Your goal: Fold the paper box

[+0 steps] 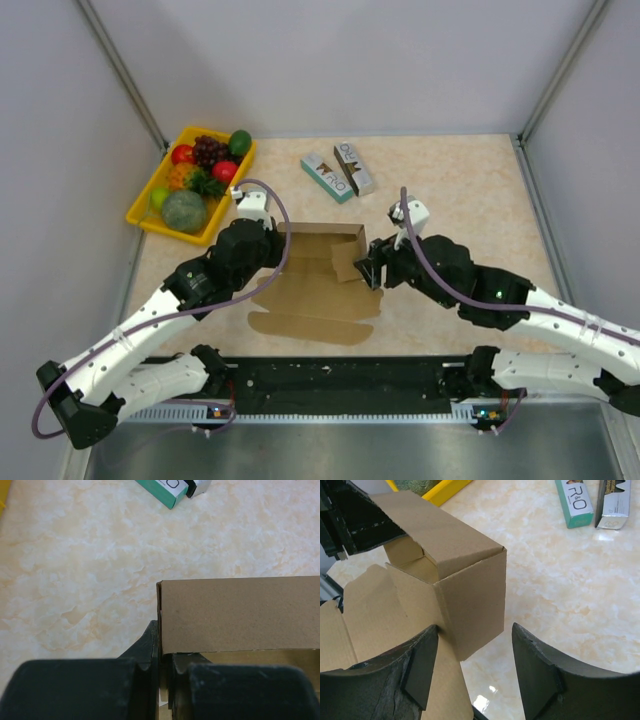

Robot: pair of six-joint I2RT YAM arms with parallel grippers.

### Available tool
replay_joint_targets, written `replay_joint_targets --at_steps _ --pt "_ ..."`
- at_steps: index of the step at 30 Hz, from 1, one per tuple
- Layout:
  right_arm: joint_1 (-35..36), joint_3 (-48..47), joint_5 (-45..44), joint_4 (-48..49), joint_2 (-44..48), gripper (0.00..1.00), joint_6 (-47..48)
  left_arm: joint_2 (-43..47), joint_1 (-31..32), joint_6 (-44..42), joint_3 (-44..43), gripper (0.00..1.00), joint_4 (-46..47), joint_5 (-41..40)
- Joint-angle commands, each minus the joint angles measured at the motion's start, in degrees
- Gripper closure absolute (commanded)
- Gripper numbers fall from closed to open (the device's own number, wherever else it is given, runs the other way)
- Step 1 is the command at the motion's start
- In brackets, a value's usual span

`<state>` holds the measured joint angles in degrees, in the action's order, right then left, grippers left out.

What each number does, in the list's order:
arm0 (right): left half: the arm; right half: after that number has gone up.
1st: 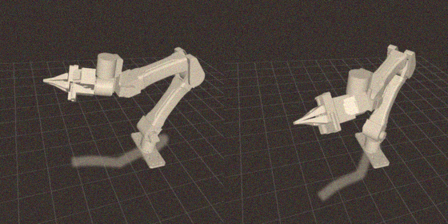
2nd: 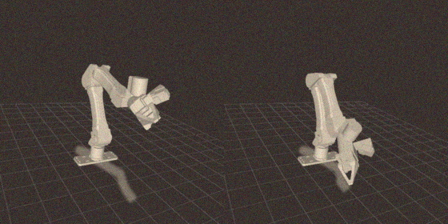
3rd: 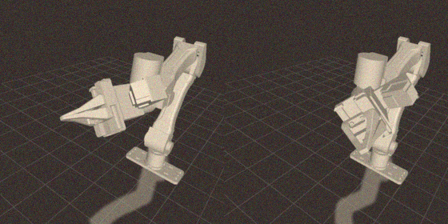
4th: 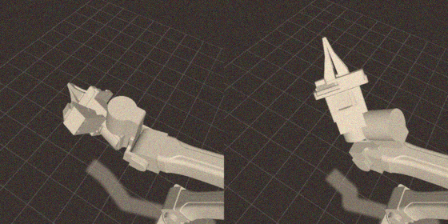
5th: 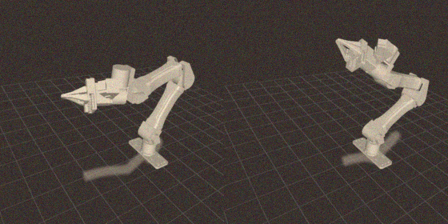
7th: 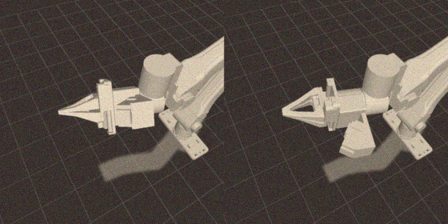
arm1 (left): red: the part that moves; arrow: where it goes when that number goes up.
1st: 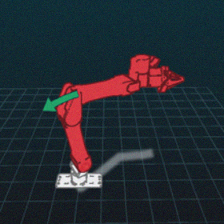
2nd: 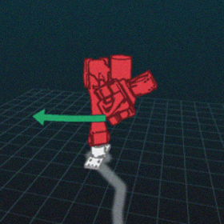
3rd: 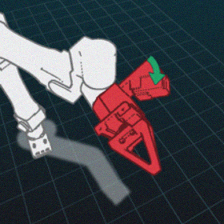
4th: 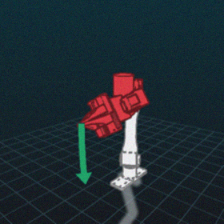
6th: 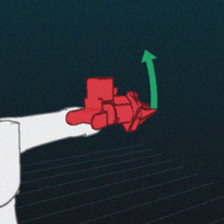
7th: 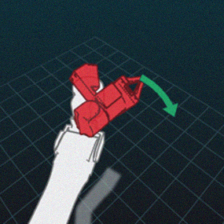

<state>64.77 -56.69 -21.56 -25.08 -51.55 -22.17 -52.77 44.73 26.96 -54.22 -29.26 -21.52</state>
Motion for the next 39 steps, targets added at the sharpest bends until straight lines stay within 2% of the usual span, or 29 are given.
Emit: replay_joint_targets --at_steps 1,7,14,18,21,23,26,31,33,37,39 --pt "1.4 -4.2 -4.2 1.2 -2.5 0.41 -0.3 0.0 0.3 0.5 -1.9 1.00 1.7 -0.5" --pt "4.0 -7.1 -10.4 0.0 -6.8 0.40 -0.9 -0.8 0.4 0.9 -2.1 1.00 1.6 -1.1" --pt "9.3 -14.7 -27.3 -7.8 -16.5 0.45 -2.7 -1.2 0.5 1.2 -2.8 1.00 1.0 -2.0" --pt "10.0 -17.3 -30.3 -11.3 -19.9 0.54 -4.9 -0.8 0.6 0.8 -3.2 1.00 0.6 -2.9" --pt "9.9 -17.1 -30.5 -11.7 -20.7 0.62 -5.4 -0.2 0.6 0.5 -3.1 1.00 0.3 -3.4" --pt "9.8 -17.1 -31.2 -11.7 -21.2 0.62 -5.4 0.1 0.6 0.4 -3.0 1.00 0.3 -3.6" --pt "9.9 -17.0 -32.6 -11.7 -21.9 0.71 -5.6 0.6 0.6 0.5 -2.8 1.00 0.4 -3.9" --pt "9.8 -17.6 -34.0 -11.8 -23.3 0.69 -5.2 1.1 0.6 0.5 -2.6 1.00 1.0 -3.9" --pt "9.9 -17.6 -34.3 -12.0 -23.3 0.58 -5.6 1.4 0.6 0.5 -2.3 1.00 1.2 -3.9" --pt "9.7 -16.7 -36.1 -11.9 -22.5 0.58 -6.1 1.8 0.6 0.5 -2.2 1.00 1.2 -3.7" --pt "9.2 -16.4 -35.7 -11.9 -22.1 0.61 -6.6 2.1 0.6 0.5 -1.9 1.00 1.2 -3.6"
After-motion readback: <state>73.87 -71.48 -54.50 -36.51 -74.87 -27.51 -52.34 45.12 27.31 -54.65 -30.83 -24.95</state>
